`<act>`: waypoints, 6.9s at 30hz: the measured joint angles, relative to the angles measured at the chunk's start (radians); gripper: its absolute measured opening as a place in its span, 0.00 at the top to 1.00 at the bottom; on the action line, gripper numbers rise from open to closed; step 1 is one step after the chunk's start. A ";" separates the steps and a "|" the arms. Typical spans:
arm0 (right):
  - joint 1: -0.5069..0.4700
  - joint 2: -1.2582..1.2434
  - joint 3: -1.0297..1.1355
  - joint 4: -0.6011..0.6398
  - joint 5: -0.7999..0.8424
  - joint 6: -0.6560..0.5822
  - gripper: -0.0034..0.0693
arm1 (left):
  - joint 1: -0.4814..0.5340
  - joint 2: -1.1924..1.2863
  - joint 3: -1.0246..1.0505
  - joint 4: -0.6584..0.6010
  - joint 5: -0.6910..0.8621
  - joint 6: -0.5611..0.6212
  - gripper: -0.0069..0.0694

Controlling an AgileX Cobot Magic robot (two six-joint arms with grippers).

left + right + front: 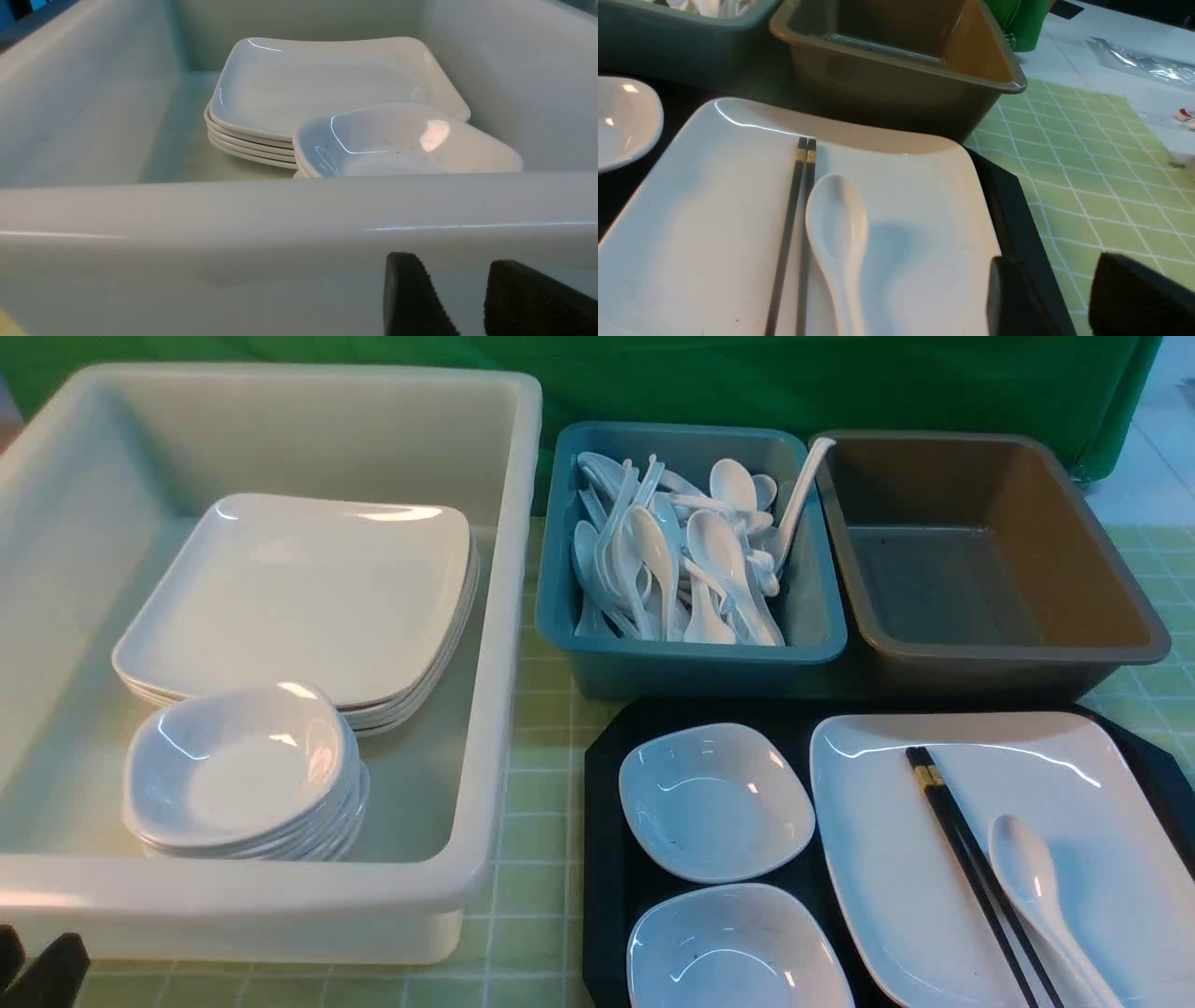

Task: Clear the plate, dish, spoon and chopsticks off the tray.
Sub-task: Use the right arm to grab a soup spoon from the plate

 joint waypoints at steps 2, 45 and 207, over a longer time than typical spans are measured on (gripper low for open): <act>0.000 0.000 0.000 0.000 0.000 0.000 0.62 | 0.000 0.000 0.000 0.000 0.000 0.000 0.62; 0.000 0.000 0.000 0.073 -0.092 0.167 0.62 | 0.000 0.000 0.000 0.000 0.000 0.000 0.62; 0.174 1.680 -1.049 -0.035 0.807 0.006 0.81 | 0.000 0.000 0.000 0.000 0.000 0.000 0.62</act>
